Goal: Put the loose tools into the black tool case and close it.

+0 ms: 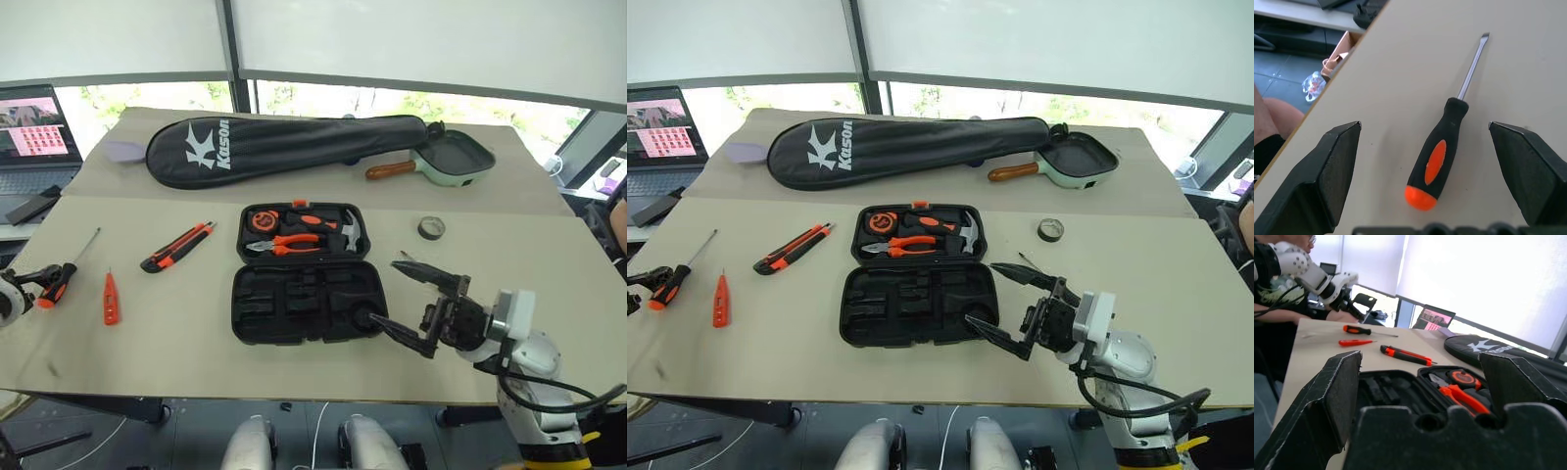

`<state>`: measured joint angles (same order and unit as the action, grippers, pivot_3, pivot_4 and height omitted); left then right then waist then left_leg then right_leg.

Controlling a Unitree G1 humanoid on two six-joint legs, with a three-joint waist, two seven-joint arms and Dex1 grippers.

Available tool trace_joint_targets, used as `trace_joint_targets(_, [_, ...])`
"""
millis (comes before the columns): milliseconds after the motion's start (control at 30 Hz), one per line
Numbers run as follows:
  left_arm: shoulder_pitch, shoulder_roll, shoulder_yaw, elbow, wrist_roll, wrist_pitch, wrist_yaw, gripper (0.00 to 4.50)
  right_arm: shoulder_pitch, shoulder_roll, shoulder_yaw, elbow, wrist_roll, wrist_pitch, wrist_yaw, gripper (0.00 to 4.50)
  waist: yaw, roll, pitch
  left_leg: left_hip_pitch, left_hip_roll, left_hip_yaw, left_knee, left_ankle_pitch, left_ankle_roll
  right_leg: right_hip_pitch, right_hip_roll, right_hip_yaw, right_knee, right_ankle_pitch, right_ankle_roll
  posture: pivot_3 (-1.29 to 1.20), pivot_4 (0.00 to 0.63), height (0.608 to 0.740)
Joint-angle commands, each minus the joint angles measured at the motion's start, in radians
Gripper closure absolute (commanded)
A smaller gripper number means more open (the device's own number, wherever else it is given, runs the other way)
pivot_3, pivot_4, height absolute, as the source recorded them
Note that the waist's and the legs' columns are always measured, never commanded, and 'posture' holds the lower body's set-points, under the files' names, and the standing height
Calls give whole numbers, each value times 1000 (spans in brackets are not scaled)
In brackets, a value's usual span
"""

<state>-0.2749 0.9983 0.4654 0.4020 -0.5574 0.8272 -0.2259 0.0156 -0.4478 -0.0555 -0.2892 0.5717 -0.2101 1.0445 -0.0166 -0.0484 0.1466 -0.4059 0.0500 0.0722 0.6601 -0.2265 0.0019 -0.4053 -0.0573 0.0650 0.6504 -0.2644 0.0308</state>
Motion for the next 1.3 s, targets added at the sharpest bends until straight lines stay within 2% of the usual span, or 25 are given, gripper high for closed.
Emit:
trace_joint_targets(33, [-67, 36, -93, 83, 64, -24, -150, 0, 5, 6, 0, -36, -11, -11, -18, 64, 3, 0, 0, -1, 0, 0, 0, 0, 0, 0, 0, 0, 0, 0, 0, 0, 150, 740])
trace_joint_targets(167, [-130, 33, -143, 214, 151, -116, -184, 807, 14, 14, 4, -42, -25, -16, -40, 0, 4, 0, 0, -1, 0, 0, 0, 0, 0, 0, 0, 0, 0, 0, 0, 0, 150, 740])
trace_joint_targets(333, [-174, 14, -142, 289, 176, -191, -268, 2563, 39, 26, 7, -42, -54, -36, -58, 0, 3, 0, 0, -1, 0, 0, 0, 0, 0, 0, 0, -1, 0, 0, 0, 0, 150, 740])
trace_joint_targets(433, [-162, 12, -98, 289, 168, -224, -292, 3620, 51, 20, -8, -39, -57, -42, -56, 0, 4, -1, 0, -1, 0, 0, 0, 0, 0, 0, 0, 0, 0, 0, 0, 0, 150, 740])
trace_joint_targets(533, [-141, 17, -24, 223, 126, -268, -349, 3625, 70, 18, -33, -41, -69, -65, -68, 0, 4, -1, 0, -1, 0, 0, 0, 0, 0, 0, 0, -1, 0, 0, 0, 0, 150, 740])
trace_joint_targets(667, [-108, -15, 24, -15, 23, -353, -559, 3625, 98, -25, -82, -69, -55, -23, -91, 0, 12, -1, 0, -2, 0, 0, 0, 0, 0, 0, -2, -1, 0, 0, 0, 0, 150, 740])
trace_joint_targets(733, [-88, 0, -30, -206, -70, -298, -730, 3625, 111, -54, -109, -72, -41, -6, -91, 0, 18, -1, 0, -2, 0, 0, 1, 0, 0, 1, -3, -1, 0, 0, 1, 0, 150, 740])
trace_joint_targets(800, [-126, 6, -146, -337, -106, -252, -850, 3625, 121, -83, -140, -52, -36, -6, -80, 0, 24, -1, 0, -2, 0, 0, 1, 0, 0, 2, -2, -1, -1, 0, 1, 0, 150, 740])
trace_joint_targets(900, [-196, -16, -324, -407, -22, -300, -936, 3625, 117, -111, -170, -16, -30, -7, -65, 0, 29, 0, 0, -1, -2, 1, 1, 0, 0, 3, -2, -1, -2, 1, 1, 0, 150, 740])
trace_joint_targets(1000, [-306, -143, -555, -431, 128, -360, -915, 3625, 110, -143, -174, 11, -21, 0, -25, 0, 25, 6, 0, 0, -1, 1, 1, 0, 0, 3, 1, 2, -1, 1, 1, 0, 150, 740])
trace_joint_targets(1100, [-342, -207, -692, -374, 281, -456, -917, 3625, 107, -145, -162, 9, -22, -1, -18, 0, 17, 6, 0, -1, -2, 0, 2, 1, 1, 3, 3, 4, -2, 1, 2, 0, 150, 740])
trace_joint_targets(1167, [-355, -226, -761, -328, 370, -524, -924, 3625, 110, -139, -157, 1, -26, -1, -19, 0, 3, 6, 0, -2, -2, -1, 2, 1, 1, 2, 4, 5, -2, 1, 2, 0, 150, 740])
trace_joint_targets(1300, [-396, -262, -810, -268, 454, -574, -911, 3625, 139, -123, -157, -11, -35, -15, -29, 0, 4, 6, 0, -4, -1, -2, 2, 1, 1, 1, 4, 4, -2, 1, 2, 0, 150, 740])
